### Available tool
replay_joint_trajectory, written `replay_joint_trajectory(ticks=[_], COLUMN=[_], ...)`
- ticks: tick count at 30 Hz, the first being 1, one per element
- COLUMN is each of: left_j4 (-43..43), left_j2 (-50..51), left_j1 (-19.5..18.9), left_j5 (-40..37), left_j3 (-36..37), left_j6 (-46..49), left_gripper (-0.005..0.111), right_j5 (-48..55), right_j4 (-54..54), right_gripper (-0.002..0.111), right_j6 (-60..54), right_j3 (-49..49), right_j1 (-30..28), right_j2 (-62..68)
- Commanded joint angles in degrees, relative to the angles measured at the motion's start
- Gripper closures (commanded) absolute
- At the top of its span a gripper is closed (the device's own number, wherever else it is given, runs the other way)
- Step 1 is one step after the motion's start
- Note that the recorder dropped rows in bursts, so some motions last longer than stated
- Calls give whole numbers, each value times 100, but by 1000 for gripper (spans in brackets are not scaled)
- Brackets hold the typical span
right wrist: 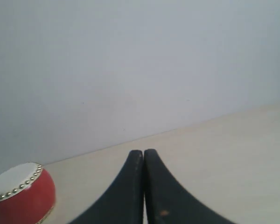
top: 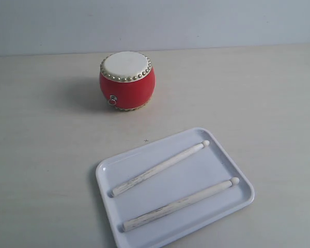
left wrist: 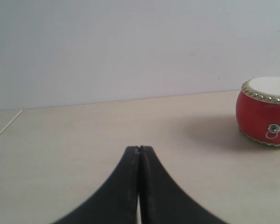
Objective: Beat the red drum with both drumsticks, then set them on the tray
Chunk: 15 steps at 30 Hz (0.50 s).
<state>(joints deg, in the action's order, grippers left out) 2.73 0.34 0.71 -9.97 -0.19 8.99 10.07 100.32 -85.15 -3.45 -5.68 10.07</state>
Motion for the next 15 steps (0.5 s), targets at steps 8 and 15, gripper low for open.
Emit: replay_joint_trajectory(ticks=[8, 15], left_j4=[4, 4], left_j2=[-34, -34], left_j1=[-16, -16], left_j5=[21, 21], left_j3=[19, 19], left_j6=[-33, -33], left_gripper=[107, 107], right_j5=[-416, -367], right_j4=[-37, -10158], right_gripper=[108, 108], right_j6=[-180, 9418], right_j3=[30, 36], right_j1=[-42, -31], right_j2=[-35, -257])
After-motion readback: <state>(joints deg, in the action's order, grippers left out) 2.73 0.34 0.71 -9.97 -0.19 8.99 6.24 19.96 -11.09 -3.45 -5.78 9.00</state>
